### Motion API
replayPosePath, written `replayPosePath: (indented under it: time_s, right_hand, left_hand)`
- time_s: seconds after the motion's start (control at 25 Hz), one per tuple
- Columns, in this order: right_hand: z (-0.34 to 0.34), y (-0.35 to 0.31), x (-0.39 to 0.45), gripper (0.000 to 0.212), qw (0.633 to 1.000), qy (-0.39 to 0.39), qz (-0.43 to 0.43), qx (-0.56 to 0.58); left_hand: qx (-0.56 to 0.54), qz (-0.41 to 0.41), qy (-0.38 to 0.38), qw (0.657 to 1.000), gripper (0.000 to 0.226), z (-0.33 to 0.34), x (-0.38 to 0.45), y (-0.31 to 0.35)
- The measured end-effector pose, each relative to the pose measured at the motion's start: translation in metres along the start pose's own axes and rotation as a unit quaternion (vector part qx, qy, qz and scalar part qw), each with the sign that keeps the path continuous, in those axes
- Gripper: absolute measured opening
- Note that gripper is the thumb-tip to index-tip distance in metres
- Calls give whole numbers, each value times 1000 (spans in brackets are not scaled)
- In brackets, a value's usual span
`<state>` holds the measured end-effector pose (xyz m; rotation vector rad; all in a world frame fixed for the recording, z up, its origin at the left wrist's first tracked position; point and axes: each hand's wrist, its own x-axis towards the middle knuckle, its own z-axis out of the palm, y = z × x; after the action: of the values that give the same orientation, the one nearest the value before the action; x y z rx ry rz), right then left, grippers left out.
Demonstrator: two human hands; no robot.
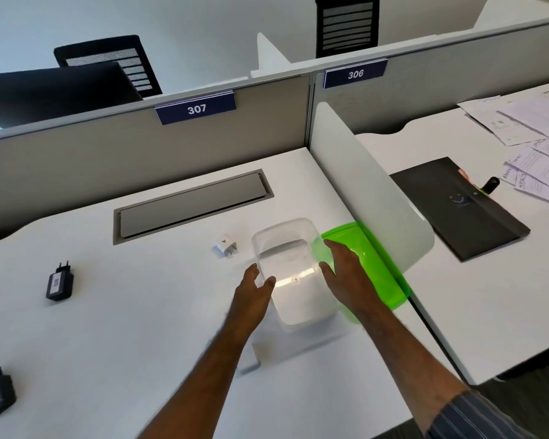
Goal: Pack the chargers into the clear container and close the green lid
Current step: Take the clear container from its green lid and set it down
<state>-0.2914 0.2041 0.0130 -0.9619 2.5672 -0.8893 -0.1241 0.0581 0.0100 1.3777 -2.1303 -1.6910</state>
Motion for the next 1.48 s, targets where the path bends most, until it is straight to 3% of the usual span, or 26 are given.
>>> replayPosePath:
  time_s: [0.12, 0.4, 0.72, 1.16, 1.48]
  right_hand:
    - [0, 8, -1, 55, 997, -46, 38, 40]
    - [-7, 6, -1, 54, 998, -32, 37, 28]
    - [1, -29, -7, 53, 997, -47, -7, 56]
    - [64, -117, -47, 57, 987, -121, -84, 66]
    - [128, -173, -78, 25, 974, -172, -123, 80]
  left_hand:
    - [-3, -7, -3, 1000, 60, 4, -1, 1]
    - [-54, 5, -2, 999, 60, -8, -7, 5]
    - [-52, 30, 41, 997, 56, -55, -29, 1]
    - [-55, 6, 123, 991, 54, -152, -83, -61]
    - [-57, -29, 160, 985, 54, -224, -108, -114]
